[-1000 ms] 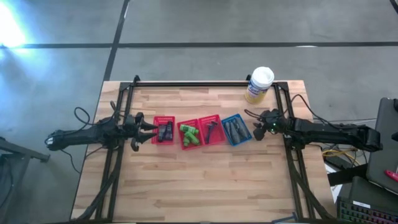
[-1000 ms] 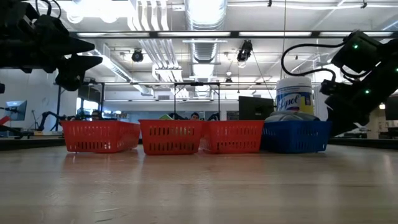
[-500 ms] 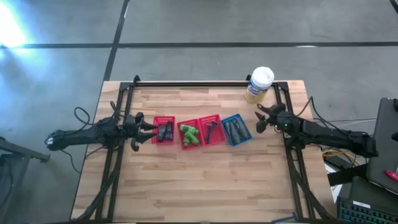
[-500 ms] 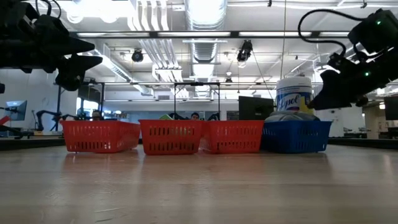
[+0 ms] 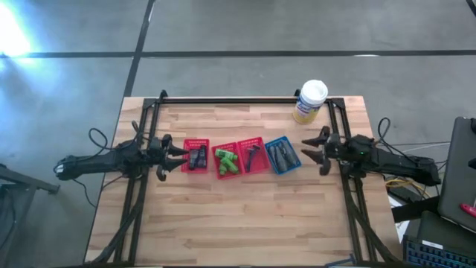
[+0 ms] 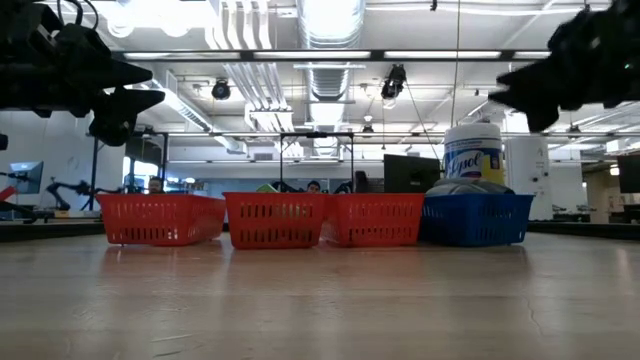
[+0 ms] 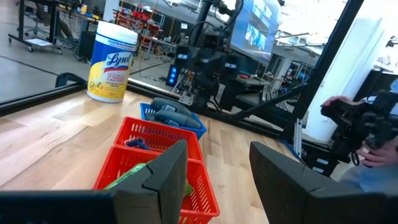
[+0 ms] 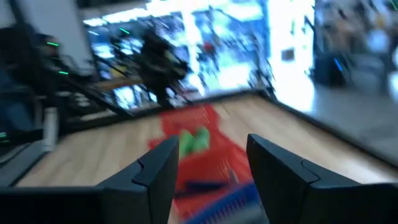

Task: Pick & Place Travel size toiletries
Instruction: Return to Home Position

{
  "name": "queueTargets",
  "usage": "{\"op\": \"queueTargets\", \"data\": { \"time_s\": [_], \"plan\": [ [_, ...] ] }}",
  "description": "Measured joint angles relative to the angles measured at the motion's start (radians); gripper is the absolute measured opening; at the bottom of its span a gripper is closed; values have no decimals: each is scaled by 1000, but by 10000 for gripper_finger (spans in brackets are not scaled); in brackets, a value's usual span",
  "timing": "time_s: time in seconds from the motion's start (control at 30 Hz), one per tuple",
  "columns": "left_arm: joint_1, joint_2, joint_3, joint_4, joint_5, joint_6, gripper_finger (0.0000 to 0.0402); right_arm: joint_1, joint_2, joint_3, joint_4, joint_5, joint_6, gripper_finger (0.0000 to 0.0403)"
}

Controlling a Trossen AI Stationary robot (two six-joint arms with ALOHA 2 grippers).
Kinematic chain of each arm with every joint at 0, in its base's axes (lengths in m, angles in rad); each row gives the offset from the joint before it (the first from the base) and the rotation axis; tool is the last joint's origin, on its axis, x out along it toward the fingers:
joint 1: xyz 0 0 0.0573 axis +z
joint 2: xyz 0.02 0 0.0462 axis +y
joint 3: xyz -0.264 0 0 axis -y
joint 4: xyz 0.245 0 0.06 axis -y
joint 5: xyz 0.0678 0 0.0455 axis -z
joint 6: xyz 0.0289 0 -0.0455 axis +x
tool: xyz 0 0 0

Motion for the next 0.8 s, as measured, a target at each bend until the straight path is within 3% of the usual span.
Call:
{"op": "queueTargets", "data": {
  "time_s": [0.17, 0.37, 0.57, 0.8],
  "plan": [
    [0, 0, 0, 0, 0, 0, 179, 34, -73, -18, 19, -69, -61, 170],
    [0, 2, 0, 0, 0, 0, 179, 38, -62, -62, 57, -295, -111, 151],
    [0, 5, 0, 0, 0, 0, 179, 38, -58, -61, 102, -308, -100, 130],
    [0, 5, 0, 0, 0, 0, 179, 37, -49, -61, 99, -311, 73, 107]
  ]
}}
